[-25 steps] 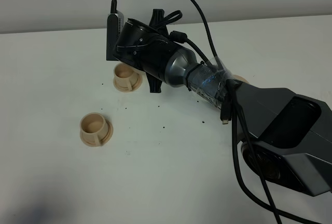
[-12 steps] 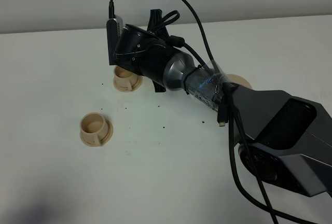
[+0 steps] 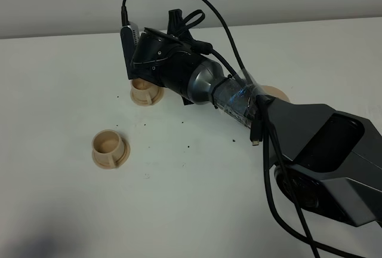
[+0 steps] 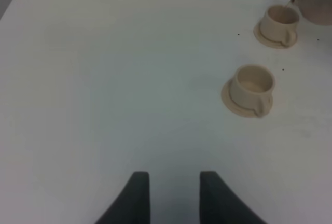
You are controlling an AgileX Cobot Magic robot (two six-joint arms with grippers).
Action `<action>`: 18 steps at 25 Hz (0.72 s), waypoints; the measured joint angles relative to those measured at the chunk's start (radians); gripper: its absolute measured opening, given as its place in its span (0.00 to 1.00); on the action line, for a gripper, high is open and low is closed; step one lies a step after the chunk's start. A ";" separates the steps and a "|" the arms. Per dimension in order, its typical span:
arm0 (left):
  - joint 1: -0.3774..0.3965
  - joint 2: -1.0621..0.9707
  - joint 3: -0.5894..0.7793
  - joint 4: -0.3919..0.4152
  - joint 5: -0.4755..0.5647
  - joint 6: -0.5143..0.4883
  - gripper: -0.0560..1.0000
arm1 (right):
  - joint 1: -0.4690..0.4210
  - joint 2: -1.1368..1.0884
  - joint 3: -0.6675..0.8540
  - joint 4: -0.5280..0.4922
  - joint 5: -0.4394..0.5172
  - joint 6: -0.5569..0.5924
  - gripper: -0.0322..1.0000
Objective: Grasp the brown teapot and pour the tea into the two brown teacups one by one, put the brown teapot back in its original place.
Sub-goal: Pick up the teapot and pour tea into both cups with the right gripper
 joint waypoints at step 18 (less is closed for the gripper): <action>0.000 0.000 0.000 0.000 0.000 0.000 0.32 | 0.000 0.000 0.000 -0.093 -0.023 -0.026 0.16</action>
